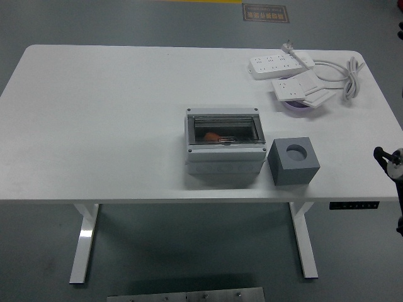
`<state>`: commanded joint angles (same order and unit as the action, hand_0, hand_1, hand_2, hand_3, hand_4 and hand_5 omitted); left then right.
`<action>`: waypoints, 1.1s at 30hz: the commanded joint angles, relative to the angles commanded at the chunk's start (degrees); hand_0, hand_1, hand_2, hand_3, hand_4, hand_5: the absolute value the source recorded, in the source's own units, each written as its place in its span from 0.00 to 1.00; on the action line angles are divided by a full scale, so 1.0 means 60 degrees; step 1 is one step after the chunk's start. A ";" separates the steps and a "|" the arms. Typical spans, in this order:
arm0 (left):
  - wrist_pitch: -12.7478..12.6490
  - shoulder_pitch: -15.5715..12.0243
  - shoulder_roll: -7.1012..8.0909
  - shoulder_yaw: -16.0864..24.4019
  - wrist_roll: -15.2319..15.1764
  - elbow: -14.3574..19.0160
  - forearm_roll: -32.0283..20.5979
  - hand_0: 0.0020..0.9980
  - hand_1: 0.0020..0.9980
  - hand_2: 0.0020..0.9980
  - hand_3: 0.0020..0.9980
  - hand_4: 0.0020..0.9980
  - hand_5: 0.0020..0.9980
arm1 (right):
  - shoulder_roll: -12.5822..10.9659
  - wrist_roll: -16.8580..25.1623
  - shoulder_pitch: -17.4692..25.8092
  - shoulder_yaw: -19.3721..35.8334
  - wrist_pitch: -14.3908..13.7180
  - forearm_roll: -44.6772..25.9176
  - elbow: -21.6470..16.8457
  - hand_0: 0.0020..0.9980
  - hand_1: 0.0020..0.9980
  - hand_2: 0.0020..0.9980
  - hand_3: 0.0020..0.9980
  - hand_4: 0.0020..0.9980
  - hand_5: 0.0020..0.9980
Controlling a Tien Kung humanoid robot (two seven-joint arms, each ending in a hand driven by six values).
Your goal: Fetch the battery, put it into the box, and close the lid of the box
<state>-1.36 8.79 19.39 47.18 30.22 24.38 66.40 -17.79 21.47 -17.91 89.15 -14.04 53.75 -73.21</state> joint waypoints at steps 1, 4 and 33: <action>-0.0008 -0.0009 0.0009 -0.0002 -0.0001 -0.0001 -0.0005 0.63 0.70 0.57 0.54 0.50 0.00 | -0.0008 -0.0029 0.0003 0.0009 0.0003 0.0068 -0.0036 0.79 0.71 0.72 0.71 1.00 0.92; -0.0021 -0.0019 0.0025 -0.0018 -0.0009 -0.0004 -0.0024 0.63 0.70 0.57 0.54 0.50 0.00 | -0.0018 -0.0092 0.0021 0.0038 0.0028 0.0212 -0.0101 0.79 0.71 0.72 0.71 1.00 0.92; 0.0018 -0.0043 0.0044 0.0079 0.0082 0.0006 0.0082 0.63 0.70 0.57 0.54 0.50 0.00 | 0.0087 0.0004 0.0043 -0.0190 -0.0077 0.0054 0.0099 0.78 0.69 0.70 0.69 1.00 0.92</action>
<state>-1.25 8.53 19.66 47.65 30.71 24.41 66.89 -17.27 21.50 -17.65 88.01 -14.50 54.07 -72.62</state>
